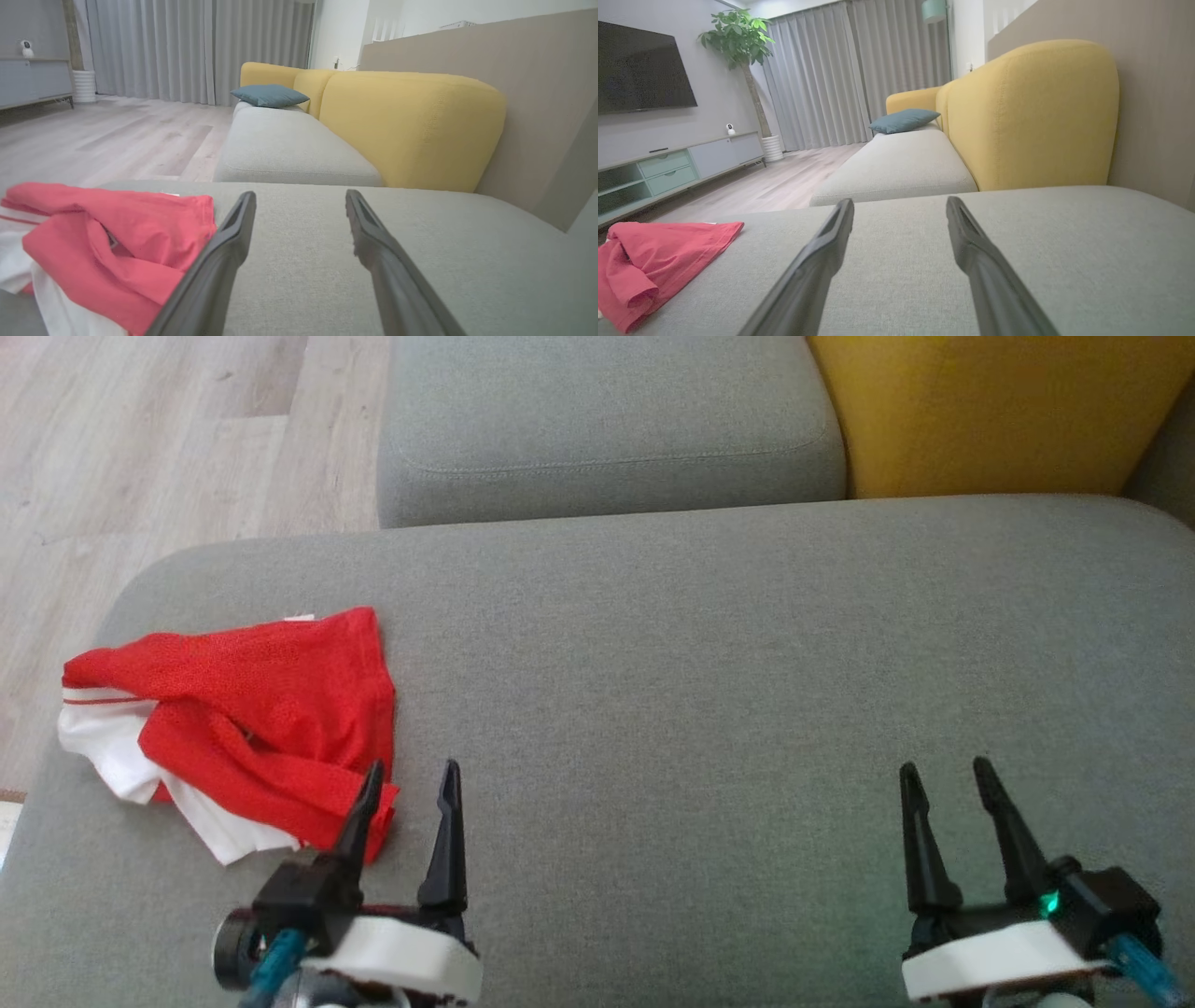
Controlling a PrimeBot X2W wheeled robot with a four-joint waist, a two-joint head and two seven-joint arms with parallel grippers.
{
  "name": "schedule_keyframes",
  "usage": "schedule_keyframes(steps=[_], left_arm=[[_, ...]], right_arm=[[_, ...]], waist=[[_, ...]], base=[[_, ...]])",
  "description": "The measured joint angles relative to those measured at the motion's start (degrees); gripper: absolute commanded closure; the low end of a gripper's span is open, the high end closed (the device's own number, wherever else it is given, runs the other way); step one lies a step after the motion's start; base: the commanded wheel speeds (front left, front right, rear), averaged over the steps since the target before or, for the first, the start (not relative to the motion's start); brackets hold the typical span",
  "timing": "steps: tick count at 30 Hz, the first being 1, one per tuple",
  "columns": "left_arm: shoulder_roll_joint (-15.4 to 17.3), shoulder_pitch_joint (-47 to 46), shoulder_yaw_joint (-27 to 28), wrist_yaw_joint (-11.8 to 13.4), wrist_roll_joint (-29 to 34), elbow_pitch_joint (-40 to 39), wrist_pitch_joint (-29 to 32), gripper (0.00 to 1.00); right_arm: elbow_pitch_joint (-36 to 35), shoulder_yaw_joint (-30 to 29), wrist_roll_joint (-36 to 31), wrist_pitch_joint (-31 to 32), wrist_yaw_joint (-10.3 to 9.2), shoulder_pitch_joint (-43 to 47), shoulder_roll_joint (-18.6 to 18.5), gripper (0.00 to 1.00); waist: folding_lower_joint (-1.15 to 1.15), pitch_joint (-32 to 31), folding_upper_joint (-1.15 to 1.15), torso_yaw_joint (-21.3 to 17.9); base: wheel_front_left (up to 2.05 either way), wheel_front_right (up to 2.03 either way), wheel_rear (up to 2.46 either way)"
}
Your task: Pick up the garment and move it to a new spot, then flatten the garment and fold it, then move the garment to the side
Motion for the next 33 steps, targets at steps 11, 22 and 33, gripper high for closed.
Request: schedule_keyframes(steps=[11, 22, 33], left_arm=[[-5.77, 2.72, 10.1, -13.39, 1.25, 6.24, -0.07, 0.0], [-6.31, 2.72, 11.62, -15.51, 2.65, 8.06, -0.08, 0.0], [-6.34, 2.69, 11.89, -14.77, 2.92, 8.36, -0.07, 0.0]], right_arm=[[5.64, 0.59, 11.4, -0.03, 0.0, 0.27, 0.01, 0.0], [6.42, 0.26, 9.28, -0.03, 0.0, 0.13, 0.01, 0.0], [6.7, 0.4, 6.72, -0.03, 0.0, 0.15, 0.01, 0.0]], waist=[[0.0, -0.33, 0.0, 0.0], [0.0, -0.34, 0.0, 0.55], [0.0, -0.42, 0.0, 5.89]], base=[[0.0, 0.0, 0.0], [0.0, 0.0, 0.0], [0.0, 0.0, 0.0]])
